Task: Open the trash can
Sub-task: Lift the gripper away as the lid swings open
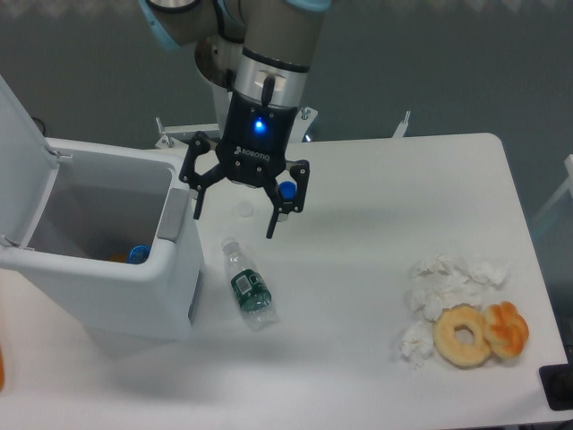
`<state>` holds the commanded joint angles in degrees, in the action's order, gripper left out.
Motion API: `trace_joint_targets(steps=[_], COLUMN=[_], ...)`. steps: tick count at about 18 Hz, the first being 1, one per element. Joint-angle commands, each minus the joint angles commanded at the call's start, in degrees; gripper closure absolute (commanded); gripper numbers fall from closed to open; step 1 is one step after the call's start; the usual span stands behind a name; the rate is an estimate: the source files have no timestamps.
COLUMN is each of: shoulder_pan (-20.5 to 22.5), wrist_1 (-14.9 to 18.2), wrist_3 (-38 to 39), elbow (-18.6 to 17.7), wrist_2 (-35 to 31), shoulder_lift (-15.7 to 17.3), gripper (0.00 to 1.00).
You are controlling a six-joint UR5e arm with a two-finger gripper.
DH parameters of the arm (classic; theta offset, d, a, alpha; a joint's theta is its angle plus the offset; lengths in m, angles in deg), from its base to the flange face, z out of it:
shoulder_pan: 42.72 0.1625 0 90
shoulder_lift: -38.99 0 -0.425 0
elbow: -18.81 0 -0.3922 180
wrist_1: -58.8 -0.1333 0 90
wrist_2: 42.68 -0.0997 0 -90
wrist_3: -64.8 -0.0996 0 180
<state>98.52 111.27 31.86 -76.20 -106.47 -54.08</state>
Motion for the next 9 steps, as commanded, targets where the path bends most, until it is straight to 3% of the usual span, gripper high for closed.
trace_joint_targets(steps=[5, 9], shoulder_pan=[-0.09, -0.18], wrist_1=[0.09, 0.18], wrist_3=[-10.72, -11.97], elbow=[-0.35, -0.97], wrist_2=[-6.50, -8.98], shoulder_lift=[-0.44, -1.67], gripper=[0.00, 0.00])
